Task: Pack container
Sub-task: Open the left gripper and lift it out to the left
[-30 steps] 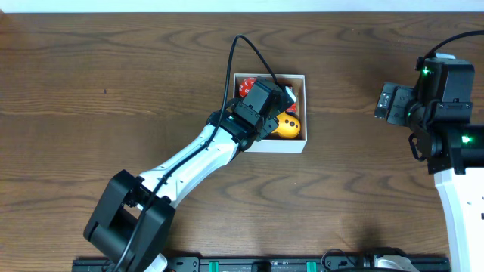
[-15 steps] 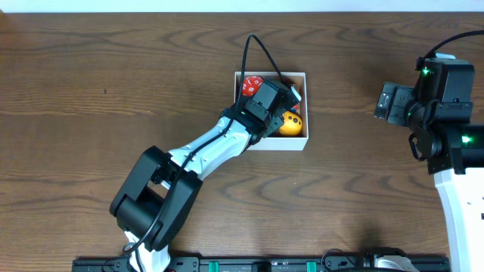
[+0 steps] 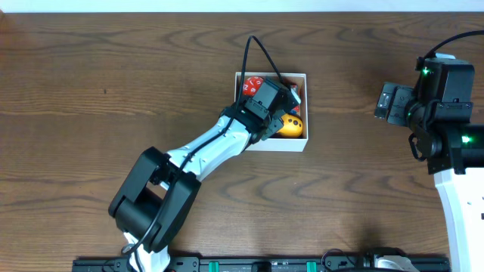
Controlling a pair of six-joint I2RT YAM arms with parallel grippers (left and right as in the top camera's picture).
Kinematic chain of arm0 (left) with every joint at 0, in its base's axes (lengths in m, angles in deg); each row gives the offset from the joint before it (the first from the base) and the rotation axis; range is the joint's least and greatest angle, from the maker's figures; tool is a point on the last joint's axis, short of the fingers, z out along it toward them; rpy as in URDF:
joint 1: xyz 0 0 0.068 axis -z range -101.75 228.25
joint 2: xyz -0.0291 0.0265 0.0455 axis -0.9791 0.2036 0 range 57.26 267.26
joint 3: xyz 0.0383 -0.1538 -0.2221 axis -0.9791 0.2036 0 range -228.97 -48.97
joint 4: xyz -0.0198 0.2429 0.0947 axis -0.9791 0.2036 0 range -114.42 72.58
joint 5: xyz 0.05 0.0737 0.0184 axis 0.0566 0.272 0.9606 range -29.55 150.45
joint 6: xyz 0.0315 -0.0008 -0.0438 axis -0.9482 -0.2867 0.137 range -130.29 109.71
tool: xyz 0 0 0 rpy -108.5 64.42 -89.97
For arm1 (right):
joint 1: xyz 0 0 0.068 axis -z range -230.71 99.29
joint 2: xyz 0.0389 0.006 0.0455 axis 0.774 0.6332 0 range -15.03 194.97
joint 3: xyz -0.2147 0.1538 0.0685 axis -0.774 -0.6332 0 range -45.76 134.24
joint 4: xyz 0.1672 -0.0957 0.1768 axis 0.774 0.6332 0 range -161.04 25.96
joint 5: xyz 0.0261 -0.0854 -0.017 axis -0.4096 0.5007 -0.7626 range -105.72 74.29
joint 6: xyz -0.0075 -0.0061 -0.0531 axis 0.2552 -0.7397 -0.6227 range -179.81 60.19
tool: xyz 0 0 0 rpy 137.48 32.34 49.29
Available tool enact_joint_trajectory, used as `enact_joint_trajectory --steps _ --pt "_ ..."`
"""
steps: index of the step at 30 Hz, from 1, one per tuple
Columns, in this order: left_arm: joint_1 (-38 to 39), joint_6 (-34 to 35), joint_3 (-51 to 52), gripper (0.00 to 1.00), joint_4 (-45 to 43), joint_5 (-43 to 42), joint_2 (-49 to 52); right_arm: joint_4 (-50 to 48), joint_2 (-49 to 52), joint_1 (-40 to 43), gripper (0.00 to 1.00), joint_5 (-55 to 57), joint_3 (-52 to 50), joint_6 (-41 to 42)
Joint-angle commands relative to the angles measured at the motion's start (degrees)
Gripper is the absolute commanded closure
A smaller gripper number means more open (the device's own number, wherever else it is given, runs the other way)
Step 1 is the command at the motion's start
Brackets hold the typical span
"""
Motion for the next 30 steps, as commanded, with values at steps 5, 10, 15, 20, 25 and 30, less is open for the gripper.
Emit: enact_joint_trajectory --steps 5,10,15,20,25,30 --pt "0.9 -0.3 1.8 0.85 1.7 -2.6 -10.6 0.1 0.0 0.5 0.01 0.6 0.6 0.8" --pt "0.9 -0.3 1.8 0.47 0.3 -1.9 -16.5 0.1 0.0 0.5 0.01 0.6 0.6 0.8" --pt "0.7 -0.2 1.8 0.41 -1.2 4.0 -20.8 0.1 0.0 0.5 0.01 0.6 0.6 0.8" --pt "-3.8 12.3 1.8 0.38 -0.6 17.5 -22.2 0.1 0.0 0.5 0.01 0.6 0.6 0.8" --pt "-13.5 27.6 1.8 0.17 2.3 19.4 -22.2 0.1 0.0 0.5 0.01 0.6 0.6 0.8" --pt "-22.3 31.7 1.8 0.12 4.1 19.4 -22.2 0.1 0.0 0.5 0.01 0.6 0.6 0.8"
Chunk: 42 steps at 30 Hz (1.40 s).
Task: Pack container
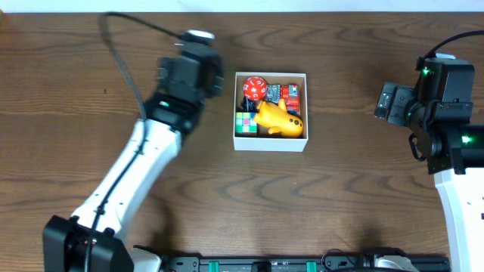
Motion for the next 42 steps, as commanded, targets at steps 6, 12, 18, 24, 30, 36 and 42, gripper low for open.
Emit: enact_joint_trajectory --steps 6,12,18,24,30,36,42 --pt "-10.4 6.3 0.3 0.00 1.2 2.2 -0.6 0.1 0.0 0.5 0.01 0.6 0.6 0.8" --pt "-13.1 6.3 0.3 0.02 2.9 2.2 -0.6 0.1 0.0 0.5 0.01 0.6 0.6 0.8" --pt "-13.1 6.3 0.3 0.02 3.1 2.2 -0.6 0.1 0.0 0.5 0.01 0.6 0.6 0.8" --pt "-13.1 6.3 0.3 0.02 3.1 2.1 -0.6 0.1 0.0 0.5 0.01 0.6 0.6 0.8" --pt "-13.1 6.3 0.3 0.02 3.1 2.1 -0.6 0.1 0.0 0.5 0.01 0.6 0.6 0.8" --pt "-13.1 6.3 0.3 0.02 3.1 2.1 -0.6 0.1 0.0 0.5 0.01 0.6 0.6 0.8" --pt "-13.1 6.3 0.3 0.02 3.1 2.1 -0.6 0.2 0.0 0.3 0.01 0.5 0.3 0.8"
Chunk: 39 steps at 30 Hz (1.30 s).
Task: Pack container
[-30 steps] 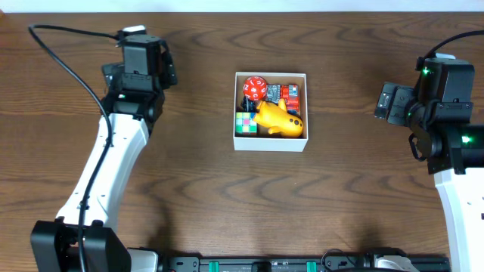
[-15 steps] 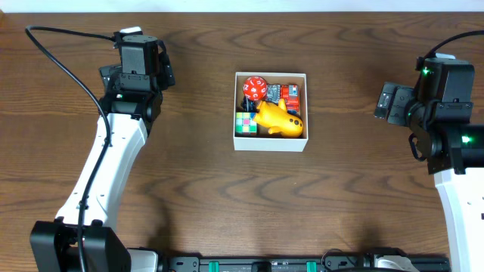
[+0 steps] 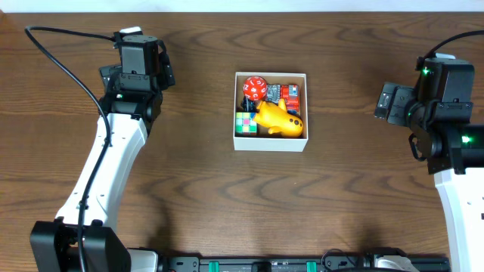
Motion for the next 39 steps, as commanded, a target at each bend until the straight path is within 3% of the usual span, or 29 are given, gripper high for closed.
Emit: enact_joint_trajectory --steps 1,7,15,21,26,32,39 --pt "-0.1 0.3 0.3 0.02 0.3 0.7 -0.6 0.3 -0.8 0.2 0.01 0.5 0.3 0.8" --pt "-0.1 0.3 0.3 0.02 0.3 0.7 -0.6 0.2 -8.6 -1.3 0.01 1.2 0.2 0.8" --pt "-0.1 0.3 0.3 0.02 0.3 0.7 -0.6 0.2 -27.9 -2.6 0.01 -4.1 -1.9 1.1" --pt "-0.1 0.3 0.3 0.02 0.3 0.7 -0.6 0.2 -45.3 -2.5 0.01 -11.4 -10.3 3.0" --pt "-0.1 0.3 0.3 0.02 0.3 0.7 -0.6 -1.0 -56.6 -2.2 0.01 -11.1 -21.0 2.9" --pt "-0.1 0.3 0.3 0.02 0.3 0.7 -0.6 -12.8 -62.5 -0.6 0.01 -11.2 -36.6 2.3" --pt "-0.1 0.3 0.3 0.02 0.3 0.7 -0.6 -37.2 -62.7 -0.5 0.01 -11.7 -56.4 2.3"
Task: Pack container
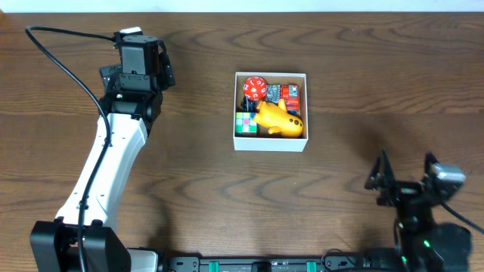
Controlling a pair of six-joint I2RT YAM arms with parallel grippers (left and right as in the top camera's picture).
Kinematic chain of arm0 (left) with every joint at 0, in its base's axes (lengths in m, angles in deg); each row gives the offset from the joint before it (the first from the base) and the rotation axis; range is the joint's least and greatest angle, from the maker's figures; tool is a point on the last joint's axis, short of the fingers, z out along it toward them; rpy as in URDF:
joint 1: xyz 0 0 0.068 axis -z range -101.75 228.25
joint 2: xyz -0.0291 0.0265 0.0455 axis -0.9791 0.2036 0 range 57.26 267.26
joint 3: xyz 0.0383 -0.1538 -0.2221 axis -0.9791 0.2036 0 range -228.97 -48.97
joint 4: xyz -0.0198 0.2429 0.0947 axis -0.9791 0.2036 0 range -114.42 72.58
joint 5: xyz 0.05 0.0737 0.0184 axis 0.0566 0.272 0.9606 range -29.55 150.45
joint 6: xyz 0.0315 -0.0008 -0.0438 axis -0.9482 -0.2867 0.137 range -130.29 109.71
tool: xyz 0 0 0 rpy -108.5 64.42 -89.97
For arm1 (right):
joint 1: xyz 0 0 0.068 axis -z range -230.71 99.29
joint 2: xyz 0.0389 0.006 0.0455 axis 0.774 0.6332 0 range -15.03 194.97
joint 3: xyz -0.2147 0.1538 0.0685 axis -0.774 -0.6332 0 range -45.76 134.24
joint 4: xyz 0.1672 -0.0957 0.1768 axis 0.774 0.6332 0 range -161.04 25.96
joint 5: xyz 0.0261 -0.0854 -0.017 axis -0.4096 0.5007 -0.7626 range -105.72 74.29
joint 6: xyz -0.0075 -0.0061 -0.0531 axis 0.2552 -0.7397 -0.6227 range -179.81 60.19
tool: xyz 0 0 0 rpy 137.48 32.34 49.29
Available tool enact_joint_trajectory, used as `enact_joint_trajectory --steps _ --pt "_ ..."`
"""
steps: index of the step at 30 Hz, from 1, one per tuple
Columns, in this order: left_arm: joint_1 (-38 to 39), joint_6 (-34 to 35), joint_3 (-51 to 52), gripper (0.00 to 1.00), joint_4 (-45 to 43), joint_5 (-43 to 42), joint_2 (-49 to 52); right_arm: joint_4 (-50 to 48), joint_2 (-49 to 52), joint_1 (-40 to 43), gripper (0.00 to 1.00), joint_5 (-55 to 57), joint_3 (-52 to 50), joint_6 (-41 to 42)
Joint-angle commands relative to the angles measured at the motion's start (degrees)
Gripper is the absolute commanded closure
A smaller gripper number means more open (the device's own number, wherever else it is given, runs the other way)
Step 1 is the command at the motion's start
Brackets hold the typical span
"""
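Observation:
The white square container [271, 143] sits mid-table. Inside it lie a red die [254, 88], a yellow toy [277, 119], a colour-faced cube [244, 122] and a red and black piece [288, 97]. My left gripper [138, 57] hangs over bare table to the left of the container, well apart from it. Its fingers are hidden under the wrist. My right gripper [404, 181] is low at the front right edge, with two dark fingers spread apart and nothing between them.
The brown wooden table [340, 53] stretches all round the container. A black cable [60, 53] loops from the left wrist toward the left edge. A black rail [265, 264] runs along the front edge.
My right arm has gone from the far right edge, level with the container, down to the front right corner. The left arm and the container's contents have not moved.
My left gripper was down inside the container over the toys. Then it was out and to the container's left, leaving the yellow toy on top. It stood further left after that. Now the right arm has dropped back to the front edge.

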Motion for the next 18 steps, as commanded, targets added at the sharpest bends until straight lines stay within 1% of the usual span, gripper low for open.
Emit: enact_joint_trajectory --steps 1,4,7,14,18 --pt "-0.1 0.3 0.3 0.02 0.2 0.7 -0.6 -7.3 -0.4 0.5 0.01 -0.8 -7.5 0.4" --pt "-0.1 0.3 0.3 0.02 0.2 0.7 -0.6 -14.1 -0.4 0.5 0.01 -1.4 -13.2 0.4" --pt "-0.1 0.3 0.3 0.02 0.2 0.7 -0.6 -17.4 -0.5 0.5 0.01 -1.4 -16.9 0.3" --pt "-0.1 0.3 0.3 0.02 0.2 0.7 -0.6 -17.9 -3.2 0.5 0.01 -1.5 -21.4 -0.3" --pt "-0.1 0.3 0.3 0.02 0.2 0.7 -0.6 -17.4 -5.5 0.5 0.01 -2.1 -22.4 -3.7"
